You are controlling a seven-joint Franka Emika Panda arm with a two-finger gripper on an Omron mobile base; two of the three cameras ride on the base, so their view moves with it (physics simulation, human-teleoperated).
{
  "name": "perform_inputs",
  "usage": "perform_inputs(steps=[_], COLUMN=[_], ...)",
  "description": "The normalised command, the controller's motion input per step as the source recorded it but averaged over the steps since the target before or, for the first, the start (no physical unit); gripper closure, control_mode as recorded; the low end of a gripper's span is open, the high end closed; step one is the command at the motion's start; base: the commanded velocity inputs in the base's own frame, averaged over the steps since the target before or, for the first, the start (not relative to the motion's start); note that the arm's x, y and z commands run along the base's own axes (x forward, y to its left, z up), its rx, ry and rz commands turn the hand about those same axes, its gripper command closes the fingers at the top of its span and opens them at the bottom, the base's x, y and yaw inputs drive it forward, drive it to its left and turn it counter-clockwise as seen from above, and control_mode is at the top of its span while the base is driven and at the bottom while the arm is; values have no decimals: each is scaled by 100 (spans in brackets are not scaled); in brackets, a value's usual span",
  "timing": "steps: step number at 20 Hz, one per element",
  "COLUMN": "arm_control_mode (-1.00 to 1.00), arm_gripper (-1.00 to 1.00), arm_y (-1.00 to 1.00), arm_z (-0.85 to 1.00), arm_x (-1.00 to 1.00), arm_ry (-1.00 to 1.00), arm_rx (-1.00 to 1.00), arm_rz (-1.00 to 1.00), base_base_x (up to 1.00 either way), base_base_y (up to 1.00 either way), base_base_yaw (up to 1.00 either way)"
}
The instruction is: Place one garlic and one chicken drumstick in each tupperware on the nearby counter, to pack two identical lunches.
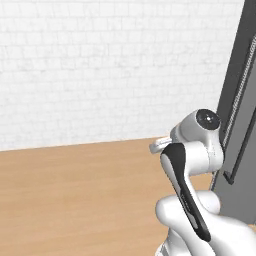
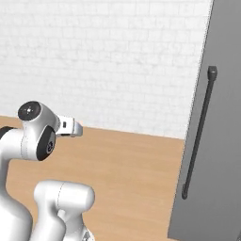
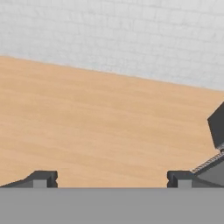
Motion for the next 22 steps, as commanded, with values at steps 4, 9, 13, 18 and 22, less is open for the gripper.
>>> perform_inputs(steps=[4, 9, 13, 18, 22], arm_control_mode=[100, 100, 100, 100, 100], arm_gripper=[-100, -100, -100, -100, -100], arm_y=[0, 0, 0, 0, 0], arm_z=[0, 0, 0, 0, 0], arm_x=[0, 0, 0, 0, 0], arm_ry=[0, 0, 0, 0, 0], arm_rx=[0, 0, 0, 0, 0], arm_rz=[0, 0, 0, 0, 0], base_base_x=[100, 100, 100, 81, 63], base_base_y=[0, 3, 23, 36, 49], base_base_yaw=[-1, -16, -47, -68, -75])
